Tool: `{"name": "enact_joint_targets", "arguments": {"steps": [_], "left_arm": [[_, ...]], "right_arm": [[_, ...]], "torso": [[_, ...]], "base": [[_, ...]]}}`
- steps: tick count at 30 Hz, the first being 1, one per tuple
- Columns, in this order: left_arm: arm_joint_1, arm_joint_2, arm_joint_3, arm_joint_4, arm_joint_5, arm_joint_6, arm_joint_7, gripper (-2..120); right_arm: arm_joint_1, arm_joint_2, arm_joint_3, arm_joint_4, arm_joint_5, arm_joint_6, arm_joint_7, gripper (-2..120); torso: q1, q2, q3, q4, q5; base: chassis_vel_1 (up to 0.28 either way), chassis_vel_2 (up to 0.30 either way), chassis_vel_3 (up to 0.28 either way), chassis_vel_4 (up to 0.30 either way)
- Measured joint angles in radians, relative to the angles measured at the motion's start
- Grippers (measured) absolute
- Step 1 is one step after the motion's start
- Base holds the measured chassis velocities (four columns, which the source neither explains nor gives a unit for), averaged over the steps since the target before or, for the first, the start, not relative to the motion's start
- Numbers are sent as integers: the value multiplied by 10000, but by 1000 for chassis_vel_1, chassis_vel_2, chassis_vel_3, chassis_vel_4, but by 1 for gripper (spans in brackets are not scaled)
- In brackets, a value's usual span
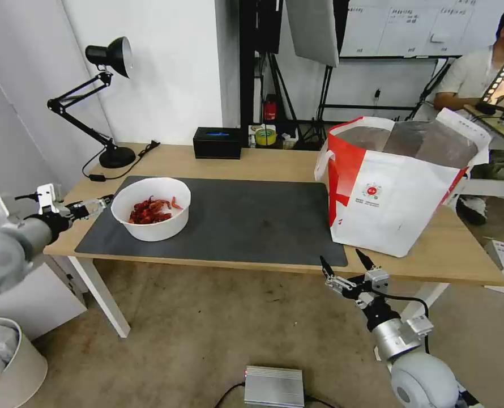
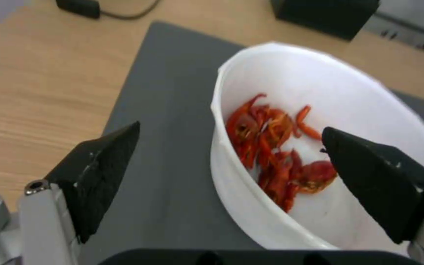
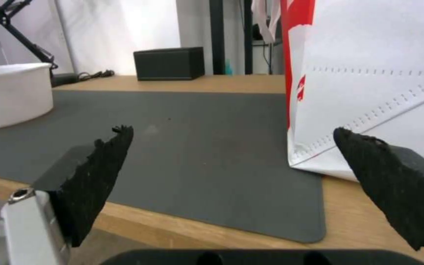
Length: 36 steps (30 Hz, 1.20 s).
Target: Pick up the trash from the table and place it into the takeout bag.
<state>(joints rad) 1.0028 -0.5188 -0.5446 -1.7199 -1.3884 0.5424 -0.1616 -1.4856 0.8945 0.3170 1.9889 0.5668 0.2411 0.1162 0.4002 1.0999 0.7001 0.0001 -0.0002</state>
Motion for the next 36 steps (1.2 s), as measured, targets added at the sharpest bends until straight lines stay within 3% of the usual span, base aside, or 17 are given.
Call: {"name": "enact_joint_targets", "arguments": {"steps": [2, 3, 5, 11, 29, 36], "left_arm": [[-1092, 54, 890, 563, -114, 726, 17, 100], [-1092, 54, 890, 563, -114, 726, 17, 100], [-2461, -69, 2016, 1147, -379, 1288, 18, 100], [-3564, -245, 3111, 1719, -404, 1875, -43, 100], [-5084, -486, 4784, 2701, -282, 1986, -658, 98], [-5292, -363, 5097, 2756, -152, 1963, -465, 75]], "right_arm": [[1, 0, 0, 0, 0, 0, 1, 100], [1, 0, 0, 0, 0, 0, 1, 100], [1, 0, 0, 1, 0, 0, -2, 100], [1, 0, 1, 1, 0, 0, -1, 100], [1, 0, 1, 1, 0, 0, 0, 100], [0, 0, 0, 1, 0, 0, 0, 100]], "torso": [[0, 0, 0, 0, 0], [0, 0, 0, 0, 0], [0, 0, 0, -1, 0], [-1, 0, 0, -1, 1], [-1, 0, -1, -2, 2], [-1, 0, 0, -1, 1]], "base": [[0, 0, 0, 0], [0, 0, 0, 0], [0, 0, 0, 0], [0, 0, 0, 0], [0, 0, 0, 0], [0, 0, 0, 0]]}}
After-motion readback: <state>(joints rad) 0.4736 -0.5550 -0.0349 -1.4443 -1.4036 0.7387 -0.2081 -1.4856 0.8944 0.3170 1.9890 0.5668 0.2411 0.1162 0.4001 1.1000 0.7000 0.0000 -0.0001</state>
